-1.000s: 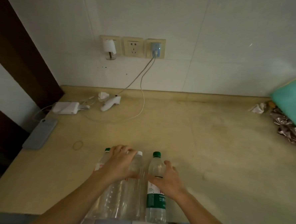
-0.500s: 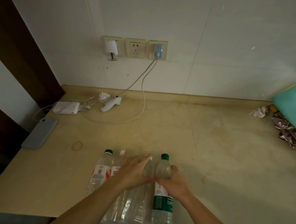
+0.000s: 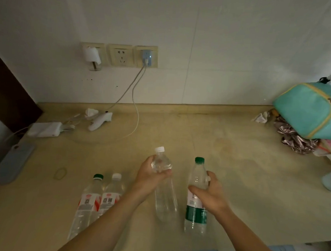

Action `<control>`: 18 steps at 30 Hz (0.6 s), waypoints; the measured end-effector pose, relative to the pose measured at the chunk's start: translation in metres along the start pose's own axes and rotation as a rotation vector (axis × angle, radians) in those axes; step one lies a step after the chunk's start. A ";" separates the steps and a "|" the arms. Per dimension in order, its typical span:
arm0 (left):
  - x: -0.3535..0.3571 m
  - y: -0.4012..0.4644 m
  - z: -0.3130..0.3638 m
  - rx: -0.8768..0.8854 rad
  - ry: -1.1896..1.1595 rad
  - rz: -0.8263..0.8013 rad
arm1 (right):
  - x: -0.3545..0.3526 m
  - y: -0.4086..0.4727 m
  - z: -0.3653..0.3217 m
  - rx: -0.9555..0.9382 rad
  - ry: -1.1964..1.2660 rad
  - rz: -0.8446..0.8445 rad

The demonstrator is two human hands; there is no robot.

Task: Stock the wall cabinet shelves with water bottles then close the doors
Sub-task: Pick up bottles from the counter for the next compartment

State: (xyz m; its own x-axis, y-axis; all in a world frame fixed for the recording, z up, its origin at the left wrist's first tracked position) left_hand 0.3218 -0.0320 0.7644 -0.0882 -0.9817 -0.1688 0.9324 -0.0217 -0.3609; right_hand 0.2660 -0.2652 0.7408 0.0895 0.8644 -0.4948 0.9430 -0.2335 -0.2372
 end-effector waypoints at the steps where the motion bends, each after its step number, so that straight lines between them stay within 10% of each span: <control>1: 0.006 -0.001 0.014 0.076 0.017 -0.002 | -0.010 0.002 -0.007 -0.031 0.006 0.030; 8: 0.033 -0.015 0.078 0.525 0.395 -0.004 | -0.049 0.011 -0.050 -0.288 -0.057 0.152; 18: 0.039 -0.020 0.042 0.480 0.478 0.035 | -0.057 0.014 -0.036 -0.327 -0.074 0.123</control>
State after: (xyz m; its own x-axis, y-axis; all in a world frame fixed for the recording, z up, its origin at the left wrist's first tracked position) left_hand 0.3147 -0.0779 0.8031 -0.0971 -0.7941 -0.6000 0.9801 -0.1811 0.0811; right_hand 0.2857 -0.3016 0.7952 0.1964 0.8015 -0.5648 0.9804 -0.1686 0.1018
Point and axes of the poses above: each hand's wrist, its own y-axis towards the middle knuckle, its own x-axis out of the palm, z = x × y, the point moved 9 cm from there along y, towards the middle knuckle, and after that the axes turned 6 degrees about -x, right-handed, at the moved point
